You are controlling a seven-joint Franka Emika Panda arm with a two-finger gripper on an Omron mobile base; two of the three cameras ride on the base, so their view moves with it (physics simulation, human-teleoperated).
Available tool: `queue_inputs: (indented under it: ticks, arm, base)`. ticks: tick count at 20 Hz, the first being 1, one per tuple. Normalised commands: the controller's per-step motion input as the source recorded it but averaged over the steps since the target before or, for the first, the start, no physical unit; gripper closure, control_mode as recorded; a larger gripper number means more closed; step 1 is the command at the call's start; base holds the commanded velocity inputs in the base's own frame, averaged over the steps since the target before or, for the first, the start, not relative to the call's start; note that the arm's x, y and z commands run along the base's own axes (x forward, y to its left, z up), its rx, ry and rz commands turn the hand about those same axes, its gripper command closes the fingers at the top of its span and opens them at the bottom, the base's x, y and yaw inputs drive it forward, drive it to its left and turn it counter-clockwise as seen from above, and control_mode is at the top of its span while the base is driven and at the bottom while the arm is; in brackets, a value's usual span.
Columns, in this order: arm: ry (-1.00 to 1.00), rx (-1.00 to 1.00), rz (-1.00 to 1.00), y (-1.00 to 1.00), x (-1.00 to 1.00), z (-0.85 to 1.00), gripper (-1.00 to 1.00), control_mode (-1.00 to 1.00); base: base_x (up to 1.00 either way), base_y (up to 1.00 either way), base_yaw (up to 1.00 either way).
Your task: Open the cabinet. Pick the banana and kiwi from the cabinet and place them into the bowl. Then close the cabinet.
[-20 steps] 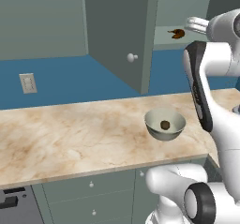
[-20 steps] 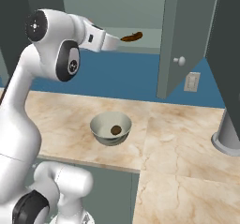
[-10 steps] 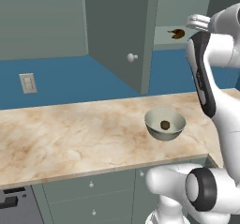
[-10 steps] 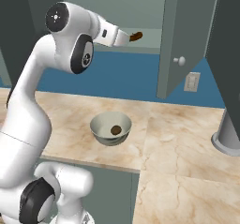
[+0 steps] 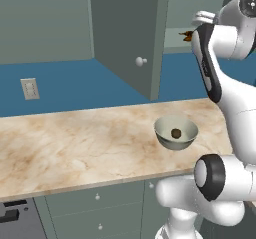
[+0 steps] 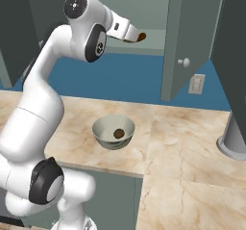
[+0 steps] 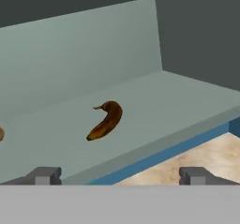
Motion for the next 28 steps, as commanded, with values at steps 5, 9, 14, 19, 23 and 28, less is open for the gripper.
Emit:
queue_inputs:
  ticks: [5,9,14,19,23,28]
  arm:
    - [0.05,0.0,0.0,-0.01,0.57,-0.17,-1.0,-1.0]
    - [0.0,0.0,0.01,-0.01,0.49,-0.27,-1.0,-1.0]
    - [0.01,0.0,0.01,-0.06,0.53,-0.19,-1.0,-1.0]
    - [0.04,0.0,0.01,-0.13,0.53,-0.14,-1.0,-1.0]
    - [0.13,0.03,0.0,-0.2,0.64,-0.08,-1.0,-1.0]
    - [0.15,0.05,0.0,-0.17,0.54,0.0,-1.0,-1.0]
  base:
    - [0.0,0.0,0.0]
    - [0.0,0.0,0.0]
    - [0.0,0.0,0.0]
    - [0.0,0.0,0.0]
    - [0.0,0.0,0.0]
    - [0.0,0.0,0.0]
